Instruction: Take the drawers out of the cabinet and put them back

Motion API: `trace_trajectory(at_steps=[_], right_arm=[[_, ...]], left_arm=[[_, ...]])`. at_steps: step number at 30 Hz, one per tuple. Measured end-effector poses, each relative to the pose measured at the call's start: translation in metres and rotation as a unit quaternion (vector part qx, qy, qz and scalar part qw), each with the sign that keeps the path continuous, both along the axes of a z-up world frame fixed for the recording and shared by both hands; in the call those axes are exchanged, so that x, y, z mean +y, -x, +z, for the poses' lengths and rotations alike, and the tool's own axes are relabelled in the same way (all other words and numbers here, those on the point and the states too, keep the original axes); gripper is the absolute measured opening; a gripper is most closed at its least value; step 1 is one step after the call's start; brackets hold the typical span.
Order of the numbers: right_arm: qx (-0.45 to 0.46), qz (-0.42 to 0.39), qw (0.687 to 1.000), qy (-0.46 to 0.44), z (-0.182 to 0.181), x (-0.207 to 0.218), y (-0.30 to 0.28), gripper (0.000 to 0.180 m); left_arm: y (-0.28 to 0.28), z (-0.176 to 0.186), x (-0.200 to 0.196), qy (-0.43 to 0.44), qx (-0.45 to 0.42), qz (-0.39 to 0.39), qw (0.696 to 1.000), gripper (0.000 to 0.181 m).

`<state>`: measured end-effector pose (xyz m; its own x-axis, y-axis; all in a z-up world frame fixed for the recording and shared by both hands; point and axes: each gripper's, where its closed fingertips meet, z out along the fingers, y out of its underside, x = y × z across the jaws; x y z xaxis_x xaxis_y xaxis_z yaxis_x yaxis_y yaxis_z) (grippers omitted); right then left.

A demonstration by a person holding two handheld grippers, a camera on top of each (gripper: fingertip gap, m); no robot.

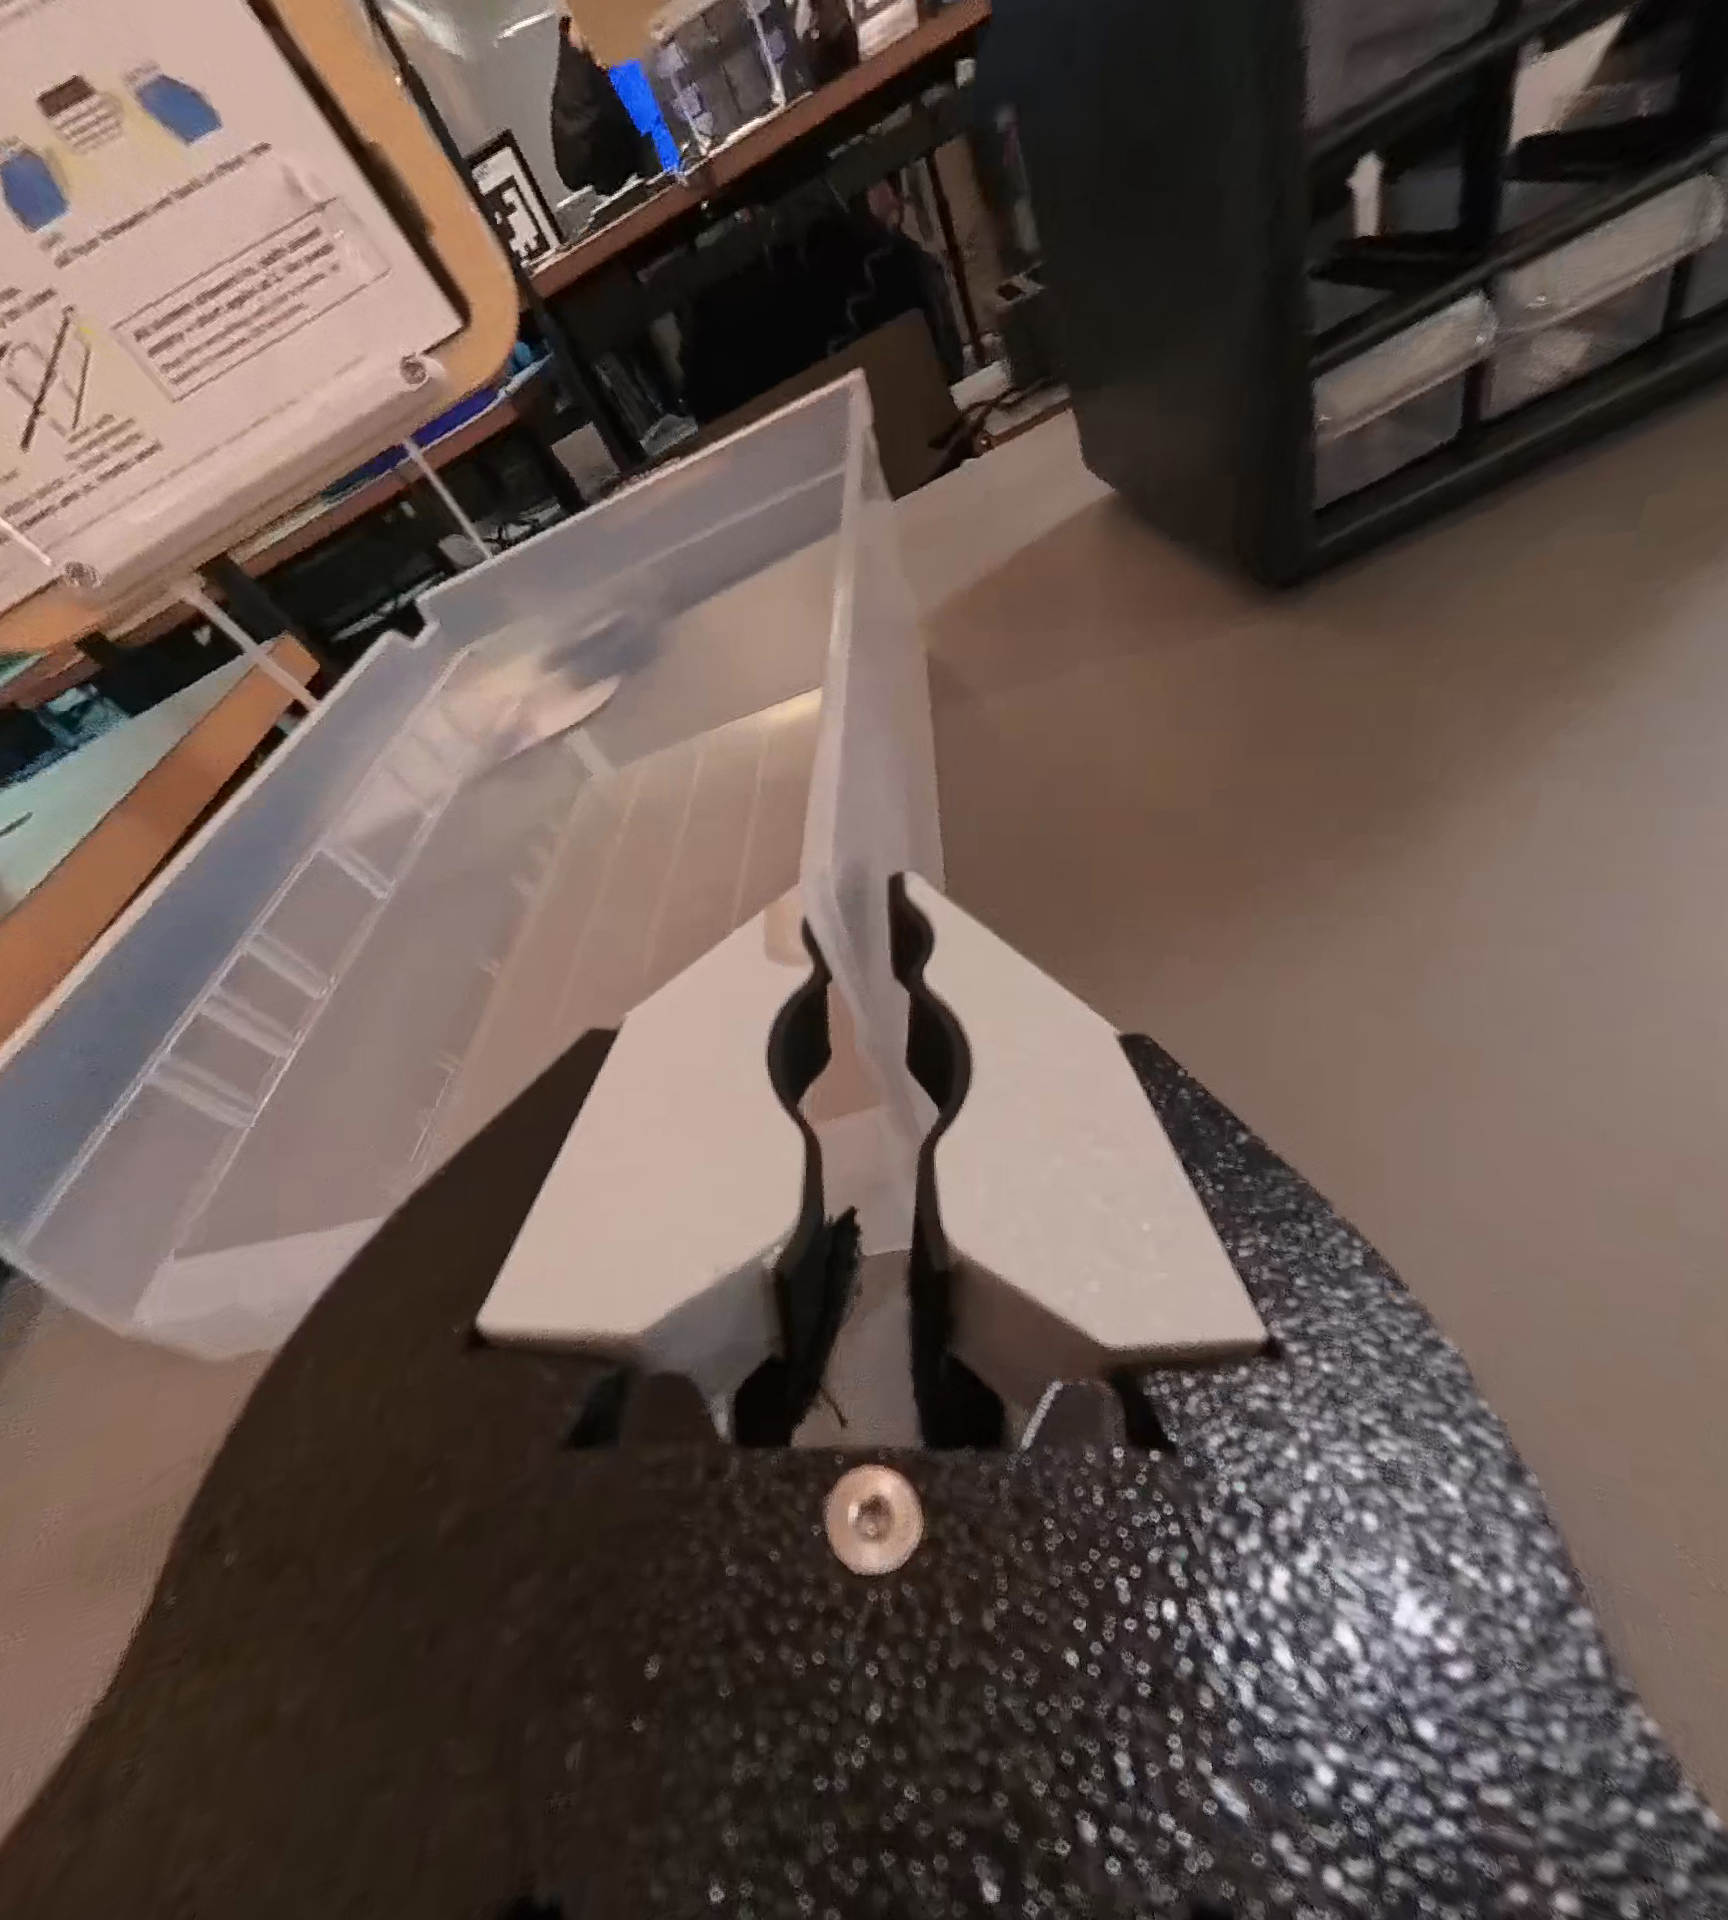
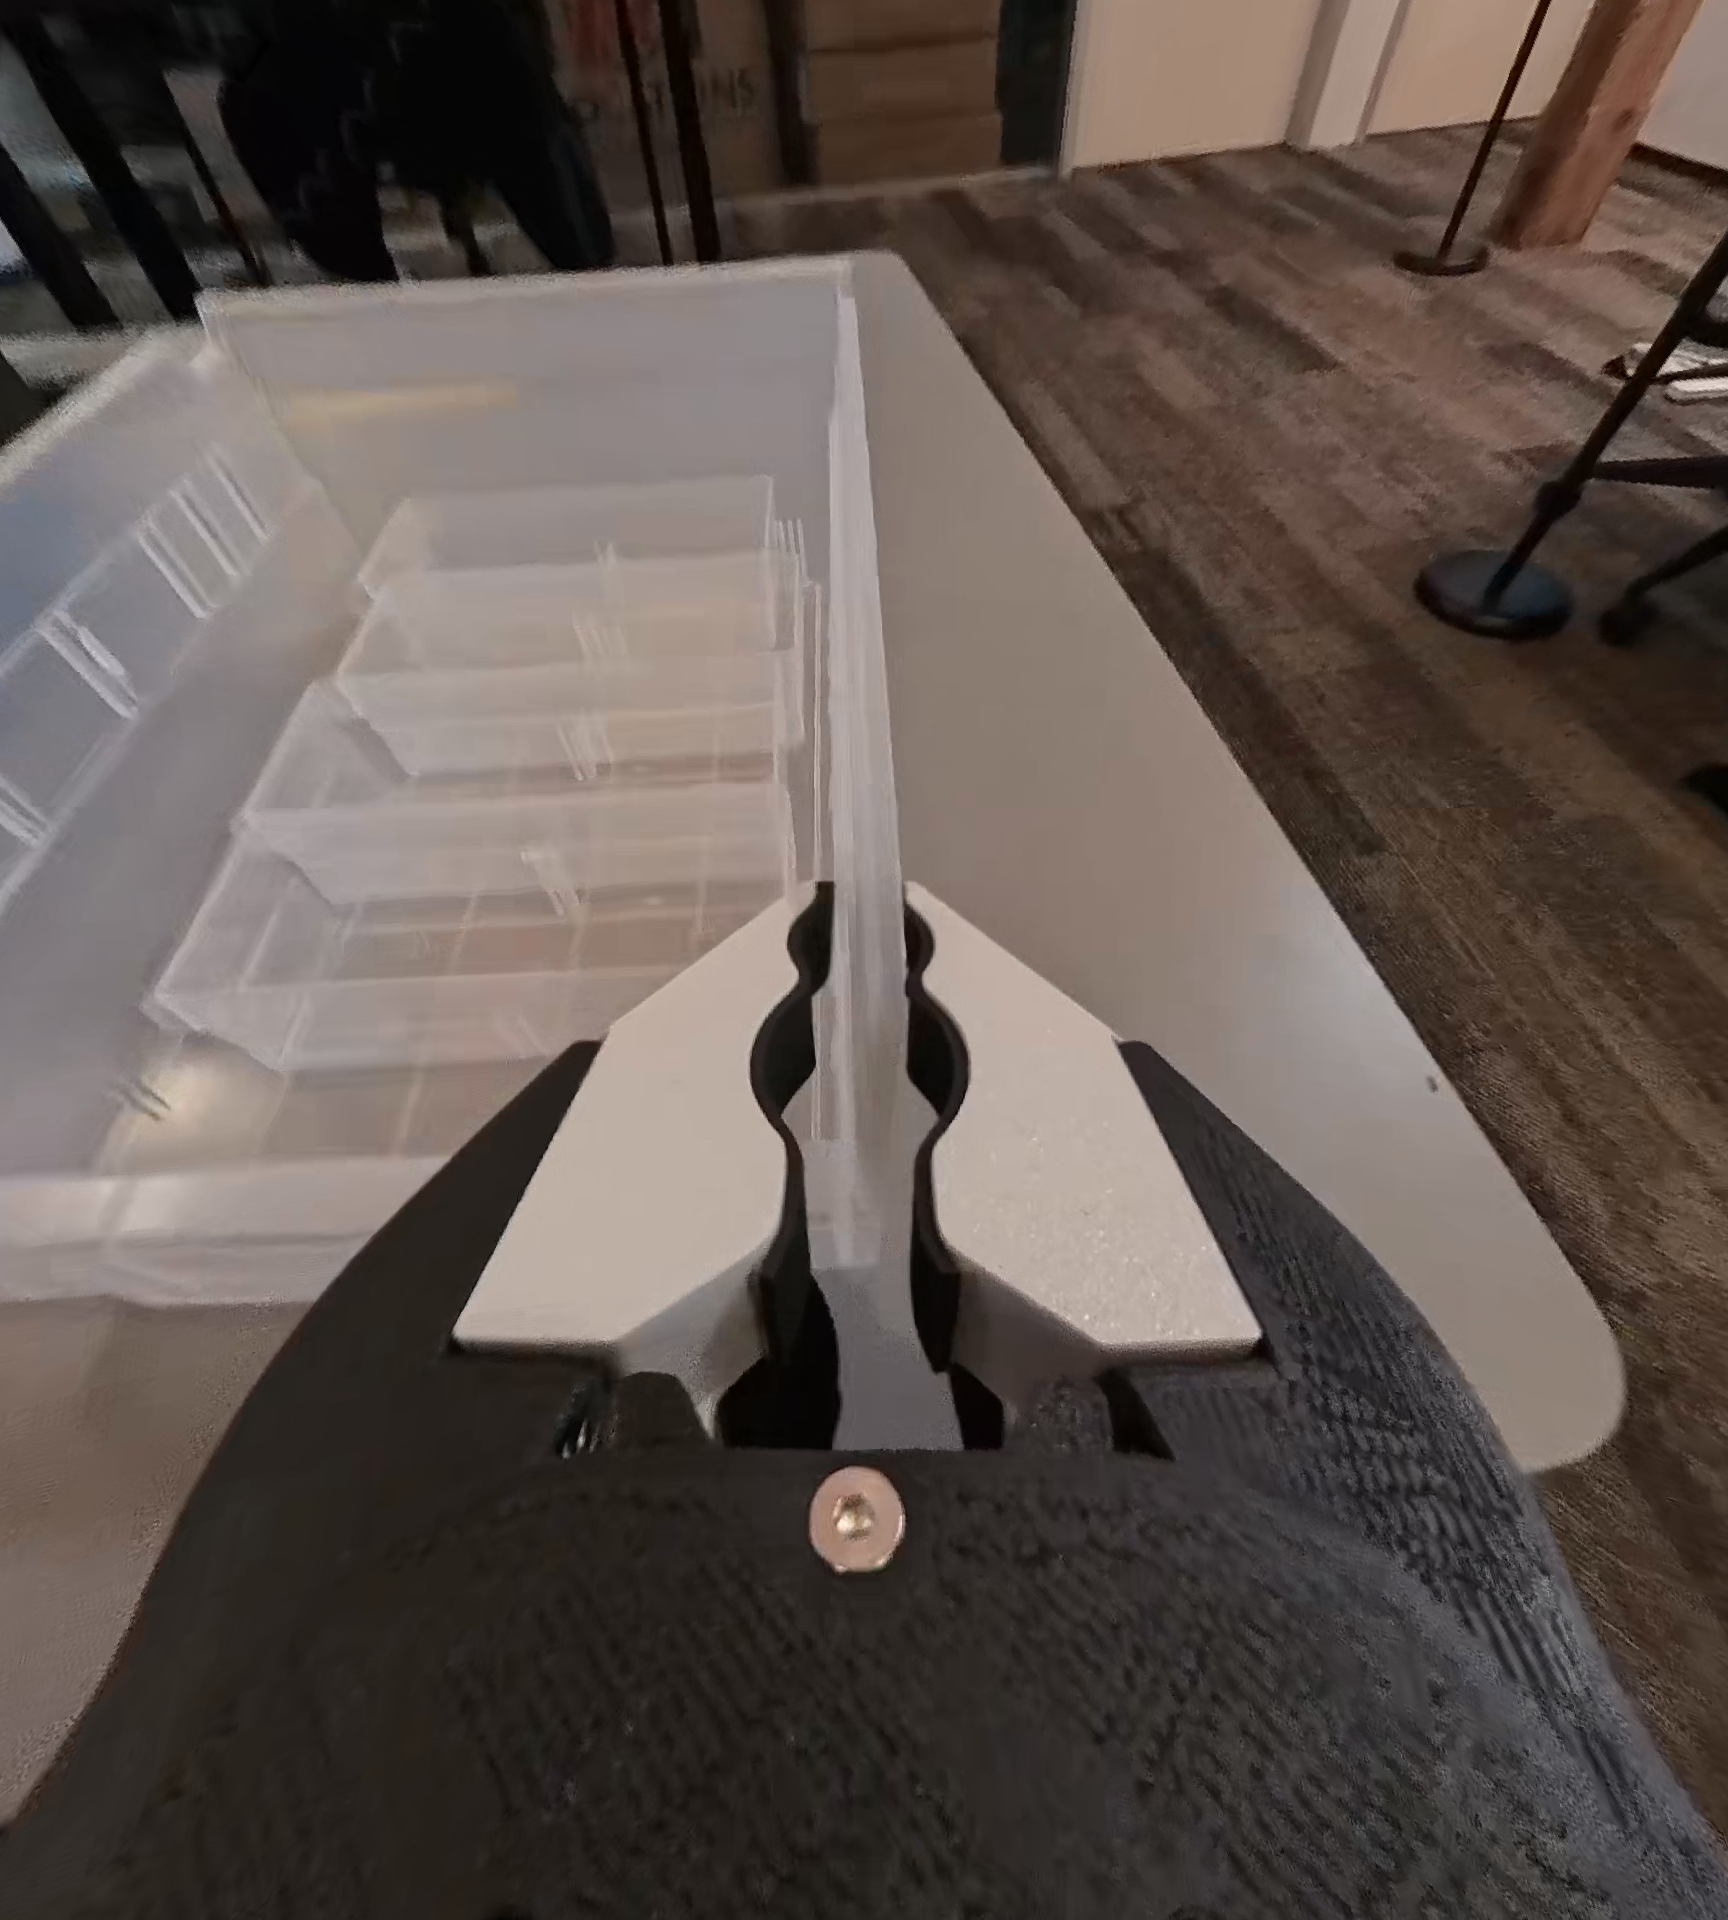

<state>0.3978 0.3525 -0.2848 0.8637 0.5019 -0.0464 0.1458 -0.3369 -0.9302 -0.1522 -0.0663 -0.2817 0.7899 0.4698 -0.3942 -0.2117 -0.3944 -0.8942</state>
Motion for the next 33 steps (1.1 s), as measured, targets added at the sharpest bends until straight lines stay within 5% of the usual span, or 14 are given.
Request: trace_trajectory(at_steps=[3, 6, 18, 25, 33], right_arm=[[-0.044, 0.032, 0.998, 0.039, -0.02, -0.005, 0.004, 0.024], [-0.032, 0.046, 0.997, 0.051, -0.023, -0.006, 0.008, 0.003], [-0.039, 0.193, 0.978, 0.069, -0.014, -0.009, -0.009, 0.003], [-0.014, 0.386, 0.917, 0.098, -0.013, -0.013, 0.0, 0.002], [-0.018, 0.522, 0.846, 0.111, -0.011, -0.033, 0.087, 0.002]], left_arm=[[0.007, 0.0, -0.004, -0.022, -0.028, 0.001, 0.999, 0.004], [0.009, 0.0, -0.003, -0.023, -0.032, -0.007, 0.999, 0.004], [0.01, 0.019, -0.018, -0.038, -0.047, -0.025, 0.998, 0.001], [0.011, 0.041, -0.032, -0.059, -0.014, -0.01, 0.998, 0.002], [-0.002, 0.092, -0.045, -0.066, 0.089, 0.004, 0.994, 0.002]])
